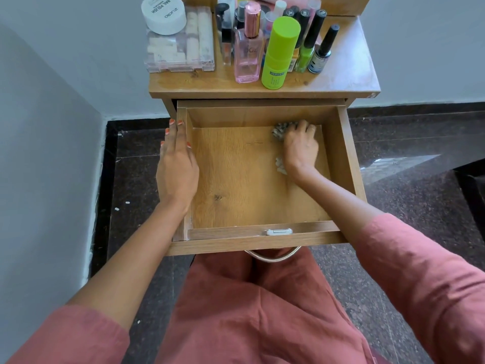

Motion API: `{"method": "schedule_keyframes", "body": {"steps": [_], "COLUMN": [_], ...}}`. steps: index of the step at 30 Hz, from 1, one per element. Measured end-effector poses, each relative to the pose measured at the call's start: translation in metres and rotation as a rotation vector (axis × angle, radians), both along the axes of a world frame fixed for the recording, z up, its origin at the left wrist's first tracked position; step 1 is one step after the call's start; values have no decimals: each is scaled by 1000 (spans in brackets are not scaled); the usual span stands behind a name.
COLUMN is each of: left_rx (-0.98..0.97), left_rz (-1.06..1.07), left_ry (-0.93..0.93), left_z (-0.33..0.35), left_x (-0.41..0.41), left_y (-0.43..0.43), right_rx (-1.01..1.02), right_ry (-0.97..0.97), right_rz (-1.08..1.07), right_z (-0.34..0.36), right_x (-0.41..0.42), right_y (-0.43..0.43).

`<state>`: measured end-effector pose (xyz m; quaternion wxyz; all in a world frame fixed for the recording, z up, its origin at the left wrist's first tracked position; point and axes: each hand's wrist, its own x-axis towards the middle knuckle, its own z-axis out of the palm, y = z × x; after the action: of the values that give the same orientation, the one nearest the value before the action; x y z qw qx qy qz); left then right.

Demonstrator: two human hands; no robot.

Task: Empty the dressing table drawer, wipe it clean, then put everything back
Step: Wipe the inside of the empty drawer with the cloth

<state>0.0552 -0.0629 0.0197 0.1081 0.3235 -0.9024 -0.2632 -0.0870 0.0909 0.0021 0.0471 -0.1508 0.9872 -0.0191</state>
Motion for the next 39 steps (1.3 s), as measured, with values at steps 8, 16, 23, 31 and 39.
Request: {"method": "schedule_keyframes", "body": {"steps": [8, 16, 23, 31, 39], "left_rx": [-1, -11, 2, 4, 11], "left_rz": [-1, -9, -16, -7, -7], "left_ry": [-10, -4, 5, -9, -1], "left_z": [1, -3, -3, -1, 0], "left_x": [0, 0, 0, 0, 0], "left_y": [-1, -3, -3, -1, 0], "right_rx": [-110, -163, -42, 156, 64], "right_ry": [-84, -90, -100, -297, -627], "right_rz": [327, 417, 639, 1007, 1138], "right_z": [5, 8, 17, 29, 22], "right_x": [53, 61, 67, 96, 99], "right_y": [-94, -116, -93, -53, -46]}}
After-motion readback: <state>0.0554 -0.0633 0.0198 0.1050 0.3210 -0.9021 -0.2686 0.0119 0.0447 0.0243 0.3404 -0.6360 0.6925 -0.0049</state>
